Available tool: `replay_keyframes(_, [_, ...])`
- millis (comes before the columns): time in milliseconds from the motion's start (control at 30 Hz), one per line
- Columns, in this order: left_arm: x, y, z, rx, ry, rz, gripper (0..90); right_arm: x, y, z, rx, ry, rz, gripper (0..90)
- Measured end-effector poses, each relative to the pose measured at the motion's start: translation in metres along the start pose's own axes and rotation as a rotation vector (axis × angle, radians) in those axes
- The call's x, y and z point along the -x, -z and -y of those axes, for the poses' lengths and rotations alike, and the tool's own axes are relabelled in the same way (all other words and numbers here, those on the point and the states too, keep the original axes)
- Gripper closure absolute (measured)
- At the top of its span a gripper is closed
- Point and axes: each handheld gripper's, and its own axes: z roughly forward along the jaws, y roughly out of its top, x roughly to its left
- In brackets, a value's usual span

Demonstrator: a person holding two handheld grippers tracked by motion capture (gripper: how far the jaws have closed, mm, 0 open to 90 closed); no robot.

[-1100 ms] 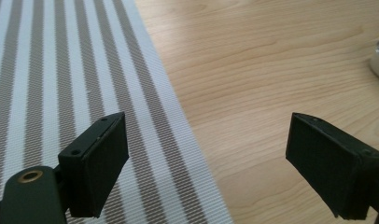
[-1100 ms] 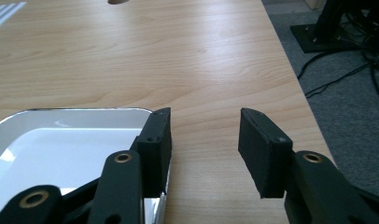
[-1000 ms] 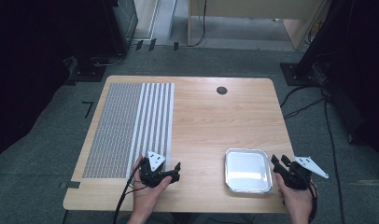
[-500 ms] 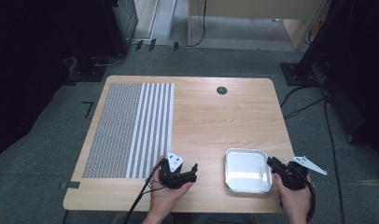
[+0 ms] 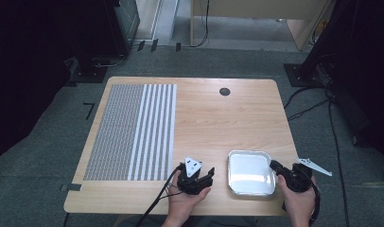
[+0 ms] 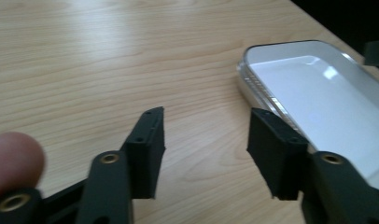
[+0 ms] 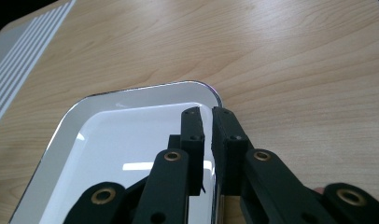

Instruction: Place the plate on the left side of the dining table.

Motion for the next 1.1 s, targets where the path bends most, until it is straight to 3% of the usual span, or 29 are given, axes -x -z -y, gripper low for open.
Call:
replay_keyframes(33, [0.005, -0.002, 0.000, 0.003, -0.001, 0.022, 53.4, 0.001, 0.001, 0.000, 0.007, -0.018, 0.002, 84.5])
replay_keyframes(233, [0.019, -0.010, 0.000, -0.006, 0.006, 0.052, 61.4, 0.004, 0.000, 0.001, -0.004, -0.025, 0.024, 84.4])
replay_keyframes(767, [0.040, -0.029, 0.004, -0.068, -0.014, 0.100, 76.2, 0.002, -0.004, 0.003, -0.024, -0.054, 0.045, 88.2])
replay_keyframes(833, [0.042, -0.030, 0.004, -0.067, -0.015, 0.087, 79.9, 0.000, -0.004, 0.003, -0.021, -0.048, 0.061, 88.5])
replay_keyframes(967, [0.042, -0.030, 0.003, -0.068, -0.011, 0.090, 81.1, -0.001, -0.004, 0.004, -0.013, -0.054, 0.069, 89.0])
replay_keyframes(1100, [0.042, -0.028, 0.003, -0.059, 0.009, 0.110, 78.6, 0.002, -0.004, 0.004, -0.008, -0.055, 0.045, 85.3])
